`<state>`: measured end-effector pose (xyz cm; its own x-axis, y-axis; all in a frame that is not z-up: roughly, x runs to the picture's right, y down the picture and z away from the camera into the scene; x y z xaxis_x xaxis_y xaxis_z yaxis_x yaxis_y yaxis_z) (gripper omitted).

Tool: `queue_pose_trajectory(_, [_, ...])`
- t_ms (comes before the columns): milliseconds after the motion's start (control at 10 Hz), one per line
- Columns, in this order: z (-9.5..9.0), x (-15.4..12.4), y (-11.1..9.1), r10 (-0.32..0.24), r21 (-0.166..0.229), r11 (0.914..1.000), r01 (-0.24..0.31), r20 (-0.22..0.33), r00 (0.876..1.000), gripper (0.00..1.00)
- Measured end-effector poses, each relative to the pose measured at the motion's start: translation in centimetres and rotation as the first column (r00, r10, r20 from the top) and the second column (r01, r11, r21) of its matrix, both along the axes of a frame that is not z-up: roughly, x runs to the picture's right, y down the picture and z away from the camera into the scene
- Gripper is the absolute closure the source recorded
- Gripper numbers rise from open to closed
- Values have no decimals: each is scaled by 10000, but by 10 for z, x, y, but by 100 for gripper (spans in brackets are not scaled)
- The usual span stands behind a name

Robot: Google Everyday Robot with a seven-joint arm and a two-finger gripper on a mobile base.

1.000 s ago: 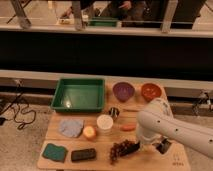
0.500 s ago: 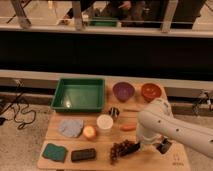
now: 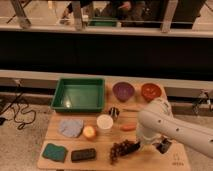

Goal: Place brush in purple bowl

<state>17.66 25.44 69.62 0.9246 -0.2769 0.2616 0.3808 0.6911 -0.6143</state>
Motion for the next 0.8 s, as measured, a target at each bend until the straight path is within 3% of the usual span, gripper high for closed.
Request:
queue_pose_trajectory(300, [15,-27,-45,-80,426,9991,71,203,9998,100])
queue_pose_trajectory(400, [19,-39,-72,-179,636,9978,160,295,9994,100])
queue_pose_trajectory(800, [42,-64,-144,-445,1144,9927,378,565,9974,100])
